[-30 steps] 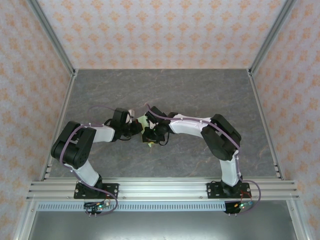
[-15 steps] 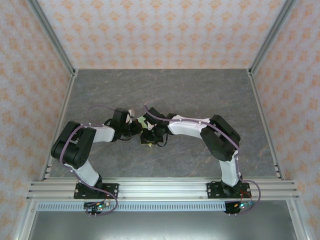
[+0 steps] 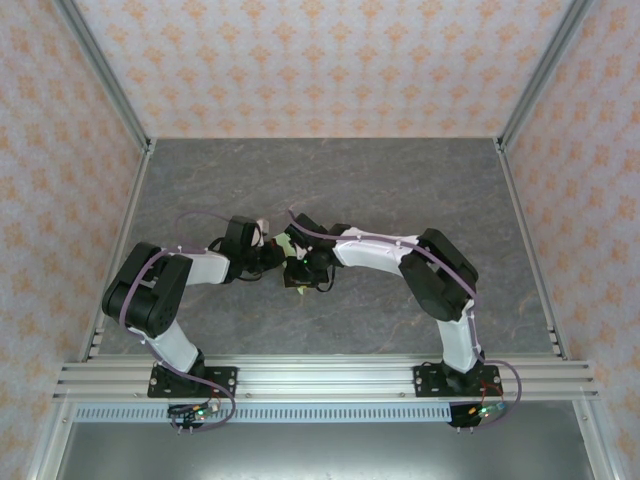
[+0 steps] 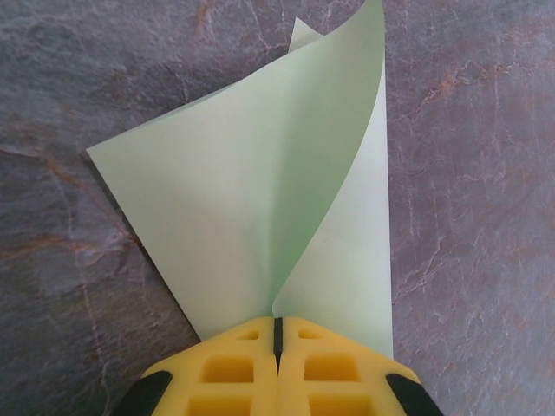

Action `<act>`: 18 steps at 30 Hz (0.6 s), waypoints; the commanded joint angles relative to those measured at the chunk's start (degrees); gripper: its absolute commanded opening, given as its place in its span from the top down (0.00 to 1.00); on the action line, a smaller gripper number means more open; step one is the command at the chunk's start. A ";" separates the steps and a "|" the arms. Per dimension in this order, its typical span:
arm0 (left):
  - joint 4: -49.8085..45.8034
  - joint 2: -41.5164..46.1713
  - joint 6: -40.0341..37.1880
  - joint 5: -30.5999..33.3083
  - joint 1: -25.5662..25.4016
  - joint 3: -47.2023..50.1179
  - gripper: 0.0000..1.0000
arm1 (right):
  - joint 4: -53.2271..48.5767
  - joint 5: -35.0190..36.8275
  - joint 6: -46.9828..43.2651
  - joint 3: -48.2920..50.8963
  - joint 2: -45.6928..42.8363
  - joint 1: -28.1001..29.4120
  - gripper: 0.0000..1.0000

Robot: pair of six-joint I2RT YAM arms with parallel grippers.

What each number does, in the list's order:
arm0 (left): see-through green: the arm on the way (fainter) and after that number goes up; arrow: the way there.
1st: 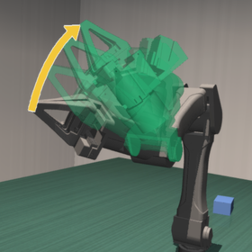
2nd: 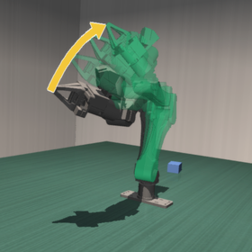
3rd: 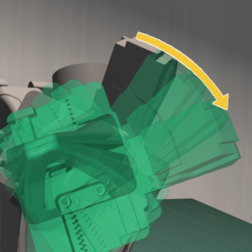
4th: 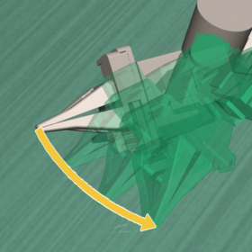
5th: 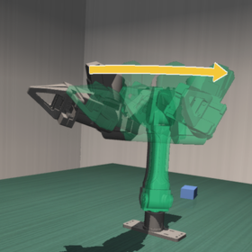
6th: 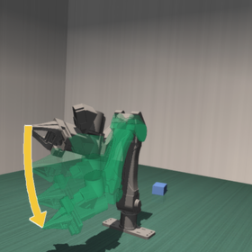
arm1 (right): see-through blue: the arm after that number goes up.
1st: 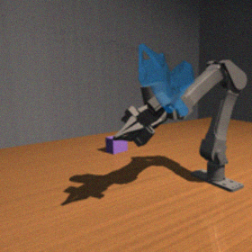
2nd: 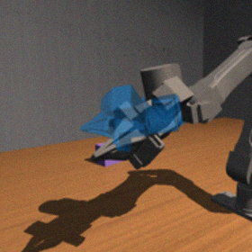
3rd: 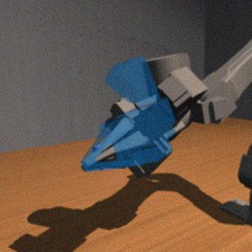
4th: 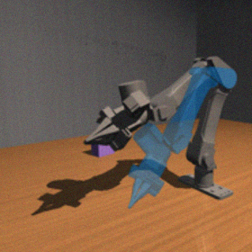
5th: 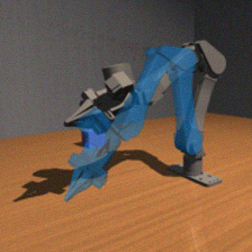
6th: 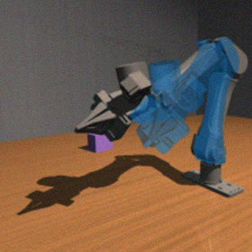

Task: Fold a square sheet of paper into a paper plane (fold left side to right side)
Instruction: Fold the wing for the fifth time at the center of the table.

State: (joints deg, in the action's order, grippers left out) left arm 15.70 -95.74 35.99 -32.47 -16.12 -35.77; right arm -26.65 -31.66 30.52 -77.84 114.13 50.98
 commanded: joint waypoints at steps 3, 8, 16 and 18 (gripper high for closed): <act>-2.34 1.23 0.09 -0.40 0.32 2.14 1.00 | 0.68 0.90 0.02 0.18 -0.16 -0.28 0.76; -3.45 3.26 -0.30 -0.03 0.38 2.96 1.00 | 12.73 -6.40 2.75 7.00 -4.99 -3.84 0.74; -2.26 3.31 0.58 -0.49 0.34 3.43 1.00 | 24.49 -11.48 6.22 10.01 -6.52 -10.01 0.62; -2.28 3.32 0.57 -0.49 0.34 3.45 1.00 | 25.38 -11.24 6.91 8.71 -5.55 -10.63 0.57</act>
State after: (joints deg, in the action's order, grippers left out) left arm 15.25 -93.49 36.14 -32.62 -16.08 -33.54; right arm -6.90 -41.19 35.55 -68.58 109.54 40.60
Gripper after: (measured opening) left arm 0.034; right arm 0.411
